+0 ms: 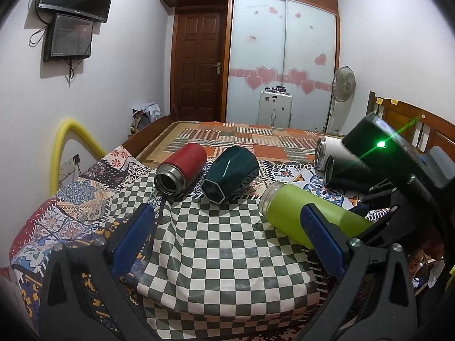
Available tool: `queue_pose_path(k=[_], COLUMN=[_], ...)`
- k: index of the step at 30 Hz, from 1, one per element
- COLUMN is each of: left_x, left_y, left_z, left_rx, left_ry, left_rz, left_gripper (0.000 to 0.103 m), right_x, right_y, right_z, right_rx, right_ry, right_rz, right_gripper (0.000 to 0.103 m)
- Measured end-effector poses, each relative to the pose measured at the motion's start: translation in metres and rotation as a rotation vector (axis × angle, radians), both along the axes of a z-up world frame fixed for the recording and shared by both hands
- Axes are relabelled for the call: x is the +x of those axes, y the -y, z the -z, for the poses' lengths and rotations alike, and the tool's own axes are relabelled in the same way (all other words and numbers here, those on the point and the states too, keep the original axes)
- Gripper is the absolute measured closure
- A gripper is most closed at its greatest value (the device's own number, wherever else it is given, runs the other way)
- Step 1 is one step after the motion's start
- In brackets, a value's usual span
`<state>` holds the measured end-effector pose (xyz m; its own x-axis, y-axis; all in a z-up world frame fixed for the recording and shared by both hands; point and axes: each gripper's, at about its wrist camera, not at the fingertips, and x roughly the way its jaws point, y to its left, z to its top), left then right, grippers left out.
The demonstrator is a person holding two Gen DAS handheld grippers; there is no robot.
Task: Flip cup upright
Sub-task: 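Lift the lime-green bottle with the right gripper toward the left gripper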
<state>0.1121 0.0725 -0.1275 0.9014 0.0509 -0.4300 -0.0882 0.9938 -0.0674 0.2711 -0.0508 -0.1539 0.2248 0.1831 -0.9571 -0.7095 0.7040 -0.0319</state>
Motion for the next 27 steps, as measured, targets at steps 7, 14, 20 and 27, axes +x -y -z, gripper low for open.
queue_pose_path(k=[7, 14, 20, 27], left_x=[0.006, 0.025, 0.059, 0.098], left_y=[0.007, 0.036, 0.056, 0.068], left_z=[-0.017, -0.034, -0.028, 0.001], left_rx=[-0.004, 0.016, -0.032, -0.087], left_ry=[-0.029, -0.097, -0.280, -0.515], left_rz=[0.011, 0.064, 0.130, 0.135], left_gripper=[0.000, 0.000, 0.000, 0.000], right_x=[-0.017, -0.038, -0.046, -0.060], right_y=[0.023, 0.080, 0.124, 0.151], right_z=[-0.038, -0.085, -0.102, -0.092], right_rx=[0.110, 0.202, 0.291, 0.362], right_ry=[0.097, 0.382, 0.516, 0.583], right_rz=[-0.003, 0.093, 0.199, 0.248], right_gripper=[0.040, 0.025, 0.019, 0.018])
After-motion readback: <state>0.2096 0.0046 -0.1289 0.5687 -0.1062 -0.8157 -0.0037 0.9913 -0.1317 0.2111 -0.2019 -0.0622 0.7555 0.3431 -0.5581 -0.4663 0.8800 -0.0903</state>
